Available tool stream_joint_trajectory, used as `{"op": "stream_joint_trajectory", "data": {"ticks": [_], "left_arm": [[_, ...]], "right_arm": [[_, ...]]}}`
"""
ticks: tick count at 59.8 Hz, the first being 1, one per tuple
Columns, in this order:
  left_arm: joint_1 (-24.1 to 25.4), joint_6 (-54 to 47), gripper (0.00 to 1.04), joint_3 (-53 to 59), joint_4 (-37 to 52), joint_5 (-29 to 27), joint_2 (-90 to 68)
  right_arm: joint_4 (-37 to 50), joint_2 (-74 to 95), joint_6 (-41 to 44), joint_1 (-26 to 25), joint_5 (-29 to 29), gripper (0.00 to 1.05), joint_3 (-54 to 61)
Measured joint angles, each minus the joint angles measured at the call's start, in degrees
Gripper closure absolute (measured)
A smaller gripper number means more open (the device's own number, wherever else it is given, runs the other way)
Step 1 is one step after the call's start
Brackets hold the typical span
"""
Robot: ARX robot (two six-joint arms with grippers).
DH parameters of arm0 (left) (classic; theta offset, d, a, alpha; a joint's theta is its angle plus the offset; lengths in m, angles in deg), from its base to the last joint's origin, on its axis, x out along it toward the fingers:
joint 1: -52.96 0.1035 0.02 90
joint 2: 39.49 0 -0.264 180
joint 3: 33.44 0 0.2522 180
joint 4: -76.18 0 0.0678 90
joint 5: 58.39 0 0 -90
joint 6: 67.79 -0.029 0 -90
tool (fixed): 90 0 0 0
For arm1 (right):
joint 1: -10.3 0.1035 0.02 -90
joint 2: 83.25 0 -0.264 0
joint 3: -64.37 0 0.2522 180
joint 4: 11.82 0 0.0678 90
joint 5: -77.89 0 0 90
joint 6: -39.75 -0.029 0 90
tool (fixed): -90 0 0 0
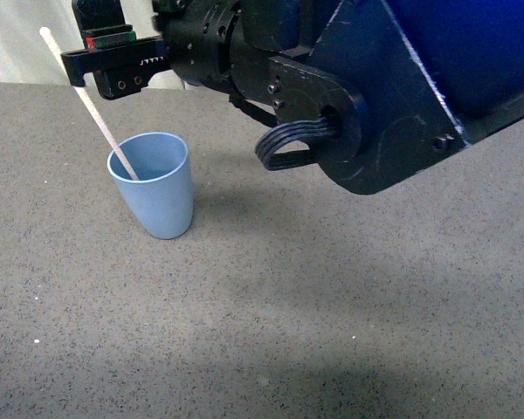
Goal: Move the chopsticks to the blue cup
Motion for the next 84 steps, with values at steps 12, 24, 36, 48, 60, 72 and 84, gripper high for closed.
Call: {"op": "stream_joint_trajectory", "data": {"ticks": [12, 24, 36, 48, 60, 72, 84], "left_arm": [[0.0, 0.0, 0.07, 0.0, -0.02, 0.0, 0.0], [0.0, 0.0, 0.07, 0.0, -0.02, -0.02, -0.02], [0.0, 0.0, 0.07, 0.0, -0.02, 0.0, 0.0], [0.0, 0.0, 0.07, 0.0, -0.02, 0.0, 0.0], [0.0, 0.0, 0.07, 0.0, -0.02, 0.0, 0.0], [0.0, 0.0, 0.07, 0.0, -0.02, 0.0, 0.0], [0.0, 0.0, 0.07, 0.0, -0.02, 0.0, 0.0]], "right_arm": [[3.32, -9.4, -0.63, -4.26, 10.84, 0.09, 9.38], [10.08, -16.04, 4.09, -7.54, 37.83, 0.31, 22.1], [14.27, -30.38, 5.79, -14.93, 35.26, 0.7, 40.24], [14.14, -40.26, 6.23, -19.82, 30.08, 1.04, 51.17], [11.41, -49.53, 6.19, -23.67, 26.29, 1.04, 57.79], [6.73, -58.64, 6.19, -26.64, 23.34, 1.04, 62.29], [0.46, -68.04, 6.19, -28.96, 21.24, 1.04, 65.29]]}}
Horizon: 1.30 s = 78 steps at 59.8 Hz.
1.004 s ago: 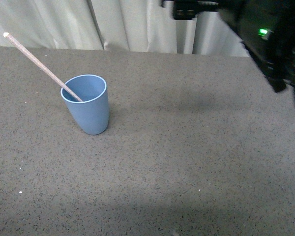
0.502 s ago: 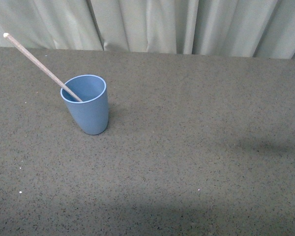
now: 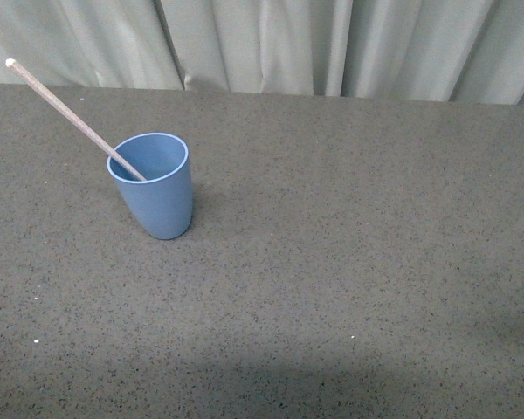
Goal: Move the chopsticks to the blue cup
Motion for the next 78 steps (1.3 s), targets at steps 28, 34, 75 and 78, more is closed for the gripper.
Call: {"op": "stream_joint_trajectory", "data": {"ticks": [28, 34, 75, 78], "left_arm": [[0.0, 0.0, 0.07, 0.0, 0.0, 0.0, 0.0], [0.0, 0.0, 0.07, 0.0, 0.0, -0.02, 0.0], [0.0, 0.0, 0.07, 0.0, 0.02, -0.02, 0.0], [0.0, 0.0, 0.07, 0.0, 0.0, 0.0, 0.0]], "right_arm": [[-16.66, -20.09, -0.02, -5.64, -5.55, 1.04, 3.17], [-19.74, -23.54, 0.0, -5.64, -5.57, 1.04, 3.34], [-39.12, -43.89, 0.0, -5.64, -5.6, 1.04, 3.37], [-39.8, -44.54, 0.0, -5.64, -5.6, 1.04, 3.37]]}}
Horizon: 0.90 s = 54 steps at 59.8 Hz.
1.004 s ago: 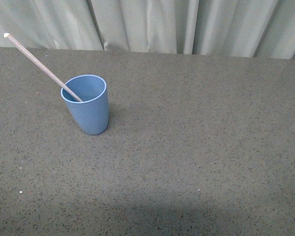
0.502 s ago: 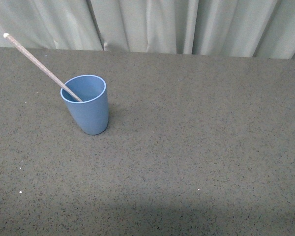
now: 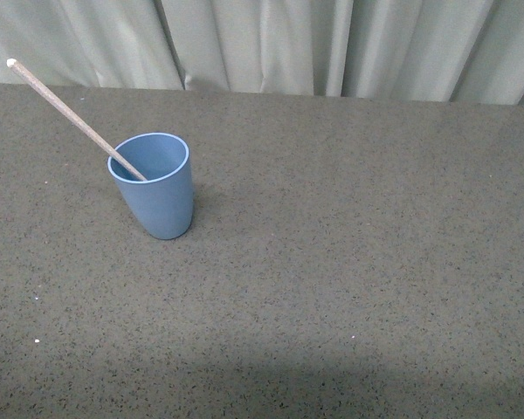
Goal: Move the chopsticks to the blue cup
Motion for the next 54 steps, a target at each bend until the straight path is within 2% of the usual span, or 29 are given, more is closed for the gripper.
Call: {"op": "stream_joint_trajectory", "data": {"ticks": [12, 18, 31, 35, 48, 54], "left_arm": [[0.0, 0.0, 0.07, 0.0, 0.0, 0.0, 0.0], [0.0, 0.0, 0.07, 0.0, 0.02, -0.02, -0.02], [0.0, 0.0, 0.07, 0.0, 0.0, -0.02, -0.02], [0.0, 0.0, 0.07, 0.0, 0.0, 0.0, 0.0], [0.0, 0.0, 0.07, 0.0, 0.0, 0.0, 0.0], [0.0, 0.0, 0.07, 0.0, 0.0, 0.0, -0.02]], "right_arm": [[-3.65, -3.63, -0.02, 0.0, 0.0, 1.04, 0.0], [-12.81, -10.75, 0.02, 0.0, -0.15, 1.04, -0.04], [-13.57, -13.2, 0.04, 0.0, -0.15, 1.02, -0.04], [-13.57, -13.2, 0.02, 0.0, -0.15, 0.87, -0.04], [-13.57, -13.2, 0.02, 0.0, -0.15, 0.51, -0.04], [-13.57, -13.2, 0.02, 0.0, -0.15, 0.28, -0.04]]}}
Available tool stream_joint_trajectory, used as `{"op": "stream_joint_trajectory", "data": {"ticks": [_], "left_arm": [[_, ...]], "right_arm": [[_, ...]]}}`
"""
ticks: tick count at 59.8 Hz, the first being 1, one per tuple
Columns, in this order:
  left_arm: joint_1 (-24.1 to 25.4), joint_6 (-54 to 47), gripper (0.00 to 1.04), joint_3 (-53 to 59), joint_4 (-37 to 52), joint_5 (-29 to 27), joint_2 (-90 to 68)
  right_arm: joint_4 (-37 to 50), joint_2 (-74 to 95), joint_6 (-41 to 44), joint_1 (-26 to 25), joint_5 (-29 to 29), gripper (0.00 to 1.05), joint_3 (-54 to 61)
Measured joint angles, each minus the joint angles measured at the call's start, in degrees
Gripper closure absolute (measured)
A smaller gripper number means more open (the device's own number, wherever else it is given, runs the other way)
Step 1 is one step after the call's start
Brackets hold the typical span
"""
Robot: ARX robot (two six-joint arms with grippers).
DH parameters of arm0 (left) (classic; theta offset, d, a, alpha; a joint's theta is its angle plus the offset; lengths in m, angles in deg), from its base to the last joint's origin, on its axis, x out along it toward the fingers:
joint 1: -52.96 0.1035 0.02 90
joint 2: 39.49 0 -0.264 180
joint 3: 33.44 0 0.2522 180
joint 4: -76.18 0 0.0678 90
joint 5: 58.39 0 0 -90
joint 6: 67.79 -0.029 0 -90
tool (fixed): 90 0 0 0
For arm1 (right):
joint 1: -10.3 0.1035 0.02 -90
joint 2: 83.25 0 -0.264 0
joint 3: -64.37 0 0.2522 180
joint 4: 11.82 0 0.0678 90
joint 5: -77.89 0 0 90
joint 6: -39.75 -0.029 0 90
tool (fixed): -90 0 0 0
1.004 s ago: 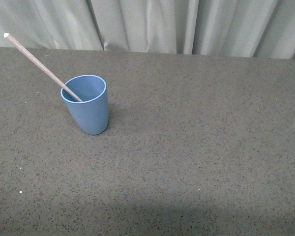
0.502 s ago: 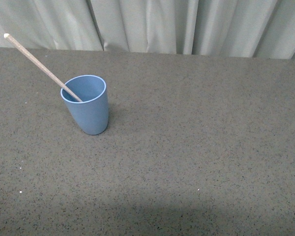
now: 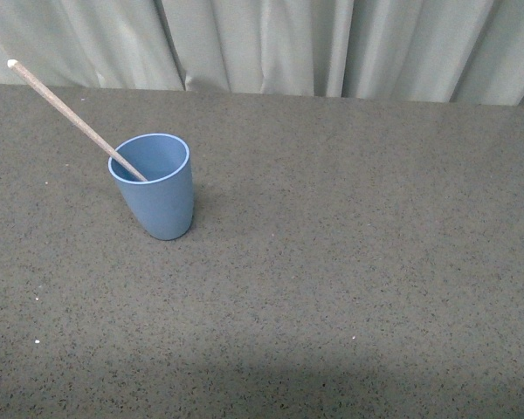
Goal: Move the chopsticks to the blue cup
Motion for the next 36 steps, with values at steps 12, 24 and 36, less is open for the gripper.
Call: {"op": "stream_joint_trajectory", "data": {"ticks": [12, 24, 36], "left_arm": [[0.0, 0.0, 0.07, 0.0, 0.0, -0.02, 0.02], [0.0, 0.0, 0.07, 0.0, 0.02, -0.02, 0.0], [0.0, 0.0, 0.07, 0.0, 0.0, -0.02, 0.02]], "right_arm": [[0.0, 0.0, -0.02, 0.0, 0.0, 0.1, 0.0], [0.0, 0.0, -0.02, 0.0, 0.0, 0.09, 0.0], [0.0, 0.0, -0.02, 0.0, 0.0, 0.09, 0.0]]}}
